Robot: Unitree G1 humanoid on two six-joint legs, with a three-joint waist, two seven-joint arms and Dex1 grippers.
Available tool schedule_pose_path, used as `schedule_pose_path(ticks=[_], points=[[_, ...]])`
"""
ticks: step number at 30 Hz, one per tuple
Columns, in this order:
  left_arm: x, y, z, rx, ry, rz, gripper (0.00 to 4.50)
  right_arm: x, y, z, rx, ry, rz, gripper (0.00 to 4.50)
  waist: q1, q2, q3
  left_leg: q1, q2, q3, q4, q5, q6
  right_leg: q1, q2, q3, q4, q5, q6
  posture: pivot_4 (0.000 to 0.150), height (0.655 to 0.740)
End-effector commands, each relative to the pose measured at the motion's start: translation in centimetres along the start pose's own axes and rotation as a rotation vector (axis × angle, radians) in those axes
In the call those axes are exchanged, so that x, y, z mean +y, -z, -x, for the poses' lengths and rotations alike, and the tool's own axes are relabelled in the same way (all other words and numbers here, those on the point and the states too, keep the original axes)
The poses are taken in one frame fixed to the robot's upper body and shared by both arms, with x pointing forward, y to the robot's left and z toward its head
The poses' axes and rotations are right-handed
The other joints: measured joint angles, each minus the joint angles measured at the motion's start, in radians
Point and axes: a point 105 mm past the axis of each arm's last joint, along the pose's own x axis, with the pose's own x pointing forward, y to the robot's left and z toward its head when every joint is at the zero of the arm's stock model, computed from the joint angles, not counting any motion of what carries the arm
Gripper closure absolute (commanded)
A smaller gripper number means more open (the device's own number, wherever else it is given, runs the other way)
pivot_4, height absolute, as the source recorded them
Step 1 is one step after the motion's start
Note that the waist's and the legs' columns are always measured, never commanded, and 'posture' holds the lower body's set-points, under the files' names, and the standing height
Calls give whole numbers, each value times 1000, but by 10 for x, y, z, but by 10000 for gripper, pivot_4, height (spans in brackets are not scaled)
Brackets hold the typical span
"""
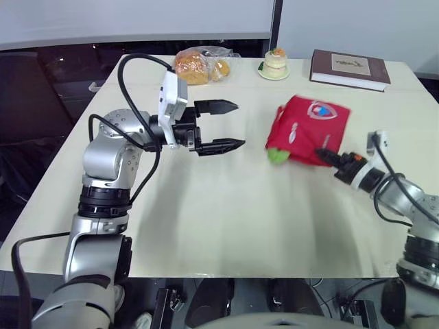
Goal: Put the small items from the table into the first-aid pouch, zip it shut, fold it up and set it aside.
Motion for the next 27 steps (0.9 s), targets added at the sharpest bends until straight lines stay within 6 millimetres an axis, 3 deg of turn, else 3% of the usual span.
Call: schedule_pose_path(ticks=[1,4,8,11,14,17,22,25,27], points=[[7,-14,-1,-31,-35,-33,0,-20,-54,3,-315,145,-33,44910,1,2,1,0,-1,1,0,0,0,-1,0,1,0,0,0,1500,7289],[12,-11,-6,-28,-65,-28,0,-35,-83,-13,-536,267,-204,44910,-11,4,2,0,0,2,0,2,-3,-2,0,2,1,0,0,1500,7289],[10,-3,-7,-16,-70,-20,0,-59,-90,-21,-684,432,-310,44910,-32,6,4,0,0,3,-2,2,-3,-3,0,3,2,0,0,1500,7289],[8,-2,-8,-17,-68,-18,0,-68,-77,-33,-692,512,-392,44910,-40,7,4,0,1,4,-5,2,-4,-4,1,3,1,0,0,1500,7289],[8,-3,-8,-24,-75,-17,0,-63,-52,-52,-622,517,-403,44910,-53,7,4,0,1,6,-5,2,-4,-4,0,5,1,0,0,1500,7289],[6,-3,-9,-26,-75,-15,0,-58,-37,-58,-559,494,-390,44910,-57,7,4,1,1,7,-5,2,-3,-4,0,7,2,0,0,1500,7289],[4,-1,-7,-23,-83,-6,0,-54,-32,-45,-542,447,-380,23329,-53,7,4,1,2,6,-5,2,-3,-5,1,7,2,0,0,1500,7289],[3,1,-5,-19,-94,5,0,-42,-29,-32,-501,378,-326,7248,-49,7,4,0,2,6,-5,2,-3,-5,0,6,2,0,0,1500,7289],[1,7,-3,0,-99,15,0,-30,-23,-20,-451,309,-233,306,-46,7,4,0,1,5,-5,1,-2,-5,-1,6,2,0,0,1500,7289]])
